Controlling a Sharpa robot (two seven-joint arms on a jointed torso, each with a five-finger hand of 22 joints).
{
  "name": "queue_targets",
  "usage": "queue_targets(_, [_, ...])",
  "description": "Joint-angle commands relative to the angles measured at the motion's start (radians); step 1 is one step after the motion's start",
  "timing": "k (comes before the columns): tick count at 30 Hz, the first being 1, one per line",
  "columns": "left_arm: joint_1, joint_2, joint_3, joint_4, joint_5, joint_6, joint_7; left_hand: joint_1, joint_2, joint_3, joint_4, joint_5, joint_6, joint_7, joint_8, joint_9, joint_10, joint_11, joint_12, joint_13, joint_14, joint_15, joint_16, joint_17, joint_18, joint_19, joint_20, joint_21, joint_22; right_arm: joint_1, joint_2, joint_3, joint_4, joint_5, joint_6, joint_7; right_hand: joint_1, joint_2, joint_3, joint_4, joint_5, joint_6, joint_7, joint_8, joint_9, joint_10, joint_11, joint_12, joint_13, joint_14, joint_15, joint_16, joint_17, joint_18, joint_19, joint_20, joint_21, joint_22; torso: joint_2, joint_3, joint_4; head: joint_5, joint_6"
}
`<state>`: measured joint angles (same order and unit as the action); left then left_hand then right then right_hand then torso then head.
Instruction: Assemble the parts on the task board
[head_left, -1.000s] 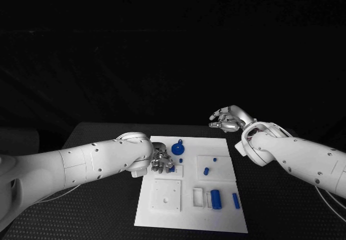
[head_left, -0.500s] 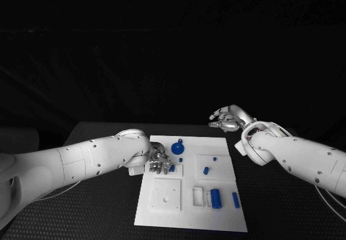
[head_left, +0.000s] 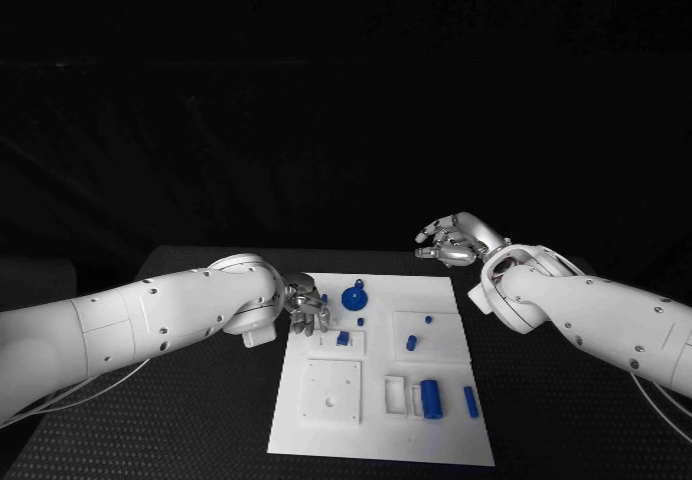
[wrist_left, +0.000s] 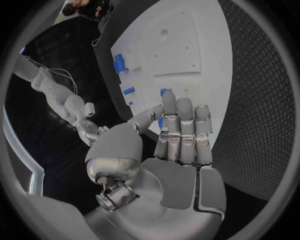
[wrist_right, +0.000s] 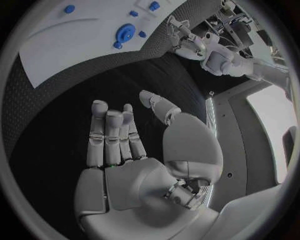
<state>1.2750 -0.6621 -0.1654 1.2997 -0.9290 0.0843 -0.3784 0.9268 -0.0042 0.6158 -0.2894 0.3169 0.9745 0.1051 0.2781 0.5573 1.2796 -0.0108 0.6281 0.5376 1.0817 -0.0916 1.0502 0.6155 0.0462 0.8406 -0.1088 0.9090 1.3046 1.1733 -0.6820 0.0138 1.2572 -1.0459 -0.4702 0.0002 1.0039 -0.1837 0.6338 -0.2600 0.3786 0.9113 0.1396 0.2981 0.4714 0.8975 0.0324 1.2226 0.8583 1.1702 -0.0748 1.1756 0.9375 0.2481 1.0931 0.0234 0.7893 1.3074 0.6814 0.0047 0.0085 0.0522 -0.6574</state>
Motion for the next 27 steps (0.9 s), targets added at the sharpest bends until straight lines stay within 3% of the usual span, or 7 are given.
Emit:
queue_targets(1, [0.000, -0.026, 0.000, 0.020, 0.017, -0.092, 0.090, 0.033, -0.050, -0.003, 0.010, -0.075, -0.012, 0.004, 0.001, 0.000, -0.027, 0.009, -0.024, -0.011, -0.025, 0.019, -0.027, -0.012, -0.016, -0.019, -0.064, -0.024, -0.009, -0.001, 0.000, 0.000, 0.006, -0.118, 0.072, 0.027, 0.014, 0.002, 0.000, -0.015, -0.019, -0.003, 0.004, -0.008, 0.001, -0.009, 0.001, 0.007, -0.002, -0.006, 0.000, 0.006, -0.002, 0.014, -0.007, 0.000, 0.004, 0.021, 0.001, -0.0006, 0.0003, -0.003, 0.001])
queue_targets(4, [0.000, -0.054, -0.001, 0.037, 0.034, -0.118, 0.130, 0.087, -0.083, 0.001, 0.009, -0.118, -0.018, 0.010, 0.005, 0.000, -0.045, 0.014, -0.049, -0.023, -0.039, 0.035, -0.054, -0.024, -0.015, -0.031, -0.049, -0.045, -0.016, -0.003, 0.005, -0.001, 0.016, -0.215, 0.128, 0.034, 0.031, 0.002, 0.003, -0.026, -0.055, -0.007, 0.006, -0.010, 0.000, -0.010, 0.002, 0.009, -0.005, -0.007, 0.001, 0.007, -0.003, 0.014, -0.007, 0.000, 0.007, 0.022, 0.001, -0.0027, 0.0001, -0.005, 0.002])
queue_targets(12, [-0.001, -0.100, -0.002, 0.050, 0.188, -0.239, 0.301, 0.135, -0.105, 0.000, 0.006, -0.118, -0.024, 0.017, 0.009, 0.000, -0.076, 0.027, -0.090, -0.048, -0.063, 0.056, -0.092, -0.038, -0.016, -0.052, -0.027, -0.074, -0.023, -0.003, 0.053, -0.025, 0.037, -0.465, 0.209, 0.054, 0.069, 0.000, 0.012, -0.029, -0.093, -0.008, 0.006, -0.010, 0.001, -0.011, 0.003, 0.011, -0.007, -0.009, 0.001, 0.009, -0.004, 0.014, -0.010, -0.001, 0.011, 0.023, 0.000, -0.0054, 0.0028, -0.002, 0.003])
queue_targets(14, [-0.001, -0.107, -0.002, 0.049, 0.246, -0.278, 0.334, 0.153, -0.114, 0.004, 0.007, -0.117, -0.027, 0.026, 0.010, -0.001, -0.112, 0.039, -0.119, -0.065, -0.089, 0.073, -0.119, -0.048, -0.018, -0.074, -0.012, -0.094, -0.029, -0.003, 0.074, -0.033, 0.036, -0.515, 0.223, 0.058, 0.122, -0.010, 0.036, -0.022, -0.151, -0.002, 0.003, -0.007, 0.002, 0.002, -0.004, 0.021, -0.005, 0.003, -0.002, 0.021, 0.001, 0.014, 0.002, -0.010, 0.022, 0.025, 0.000, -0.0062, 0.0033, 0.000, 0.002])
queue_targets(19, [-0.001, -0.114, -0.003, 0.048, 0.472, -0.375, 0.433, 0.174, -0.111, -0.003, 0.008, -0.117, -0.030, 0.031, 0.017, 0.000, -0.135, 0.055, -0.160, -0.101, -0.087, 0.086, -0.141, -0.053, -0.012, -0.076, 0.003, -0.112, -0.032, -0.003, 0.119, -0.063, 0.028, -0.609, 0.247, 0.063, 0.137, -0.010, 0.067, -0.021, -0.181, -0.006, -0.017, -0.011, -0.002, 0.026, -0.018, 0.036, -0.004, 0.024, -0.018, 0.047, 0.010, 0.014, 0.026, -0.014, 0.049, 0.025, 0.000, -0.0075, 0.0053, 0.003, 0.003])
queue_targets(22, [-0.001, -0.120, -0.003, 0.052, 0.519, -0.396, 0.451, 0.183, -0.106, -0.002, 0.006, -0.115, -0.029, 0.031, 0.020, 0.000, -0.137, 0.057, -0.167, -0.108, -0.085, 0.087, -0.143, -0.053, -0.010, -0.075, 0.004, -0.114, -0.031, -0.003, 0.144, -0.073, 0.015, -0.648, 0.247, 0.071, 0.137, -0.012, 0.072, -0.021, -0.185, -0.006, -0.018, -0.010, -0.002, 0.028, -0.021, 0.037, -0.005, 0.025, -0.020, 0.048, 0.010, 0.014, 0.027, -0.015, 0.052, 0.024, 0.001, -0.0087, 0.0080, 0.002, 0.004])
queue_targets(27, [-0.001, -0.126, -0.003, 0.056, 0.560, -0.418, 0.478, 0.187, -0.104, -0.002, 0.006, -0.115, -0.030, 0.031, 0.021, 0.000, -0.136, 0.057, -0.169, -0.111, -0.082, 0.087, -0.144, -0.052, -0.009, -0.072, 0.005, -0.115, -0.031, -0.003, 0.185, -0.112, -0.003, -0.714, 0.265, 0.078, 0.150, -0.014, 0.094, -0.024, -0.197, -0.008, -0.031, -0.010, -0.003, 0.033, -0.033, 0.041, -0.004, 0.028, -0.031, 0.057, 0.014, 0.014, 0.030, -0.021, 0.064, 0.024, 0.002, -0.0119, 0.0106, 0.002, 0.005])
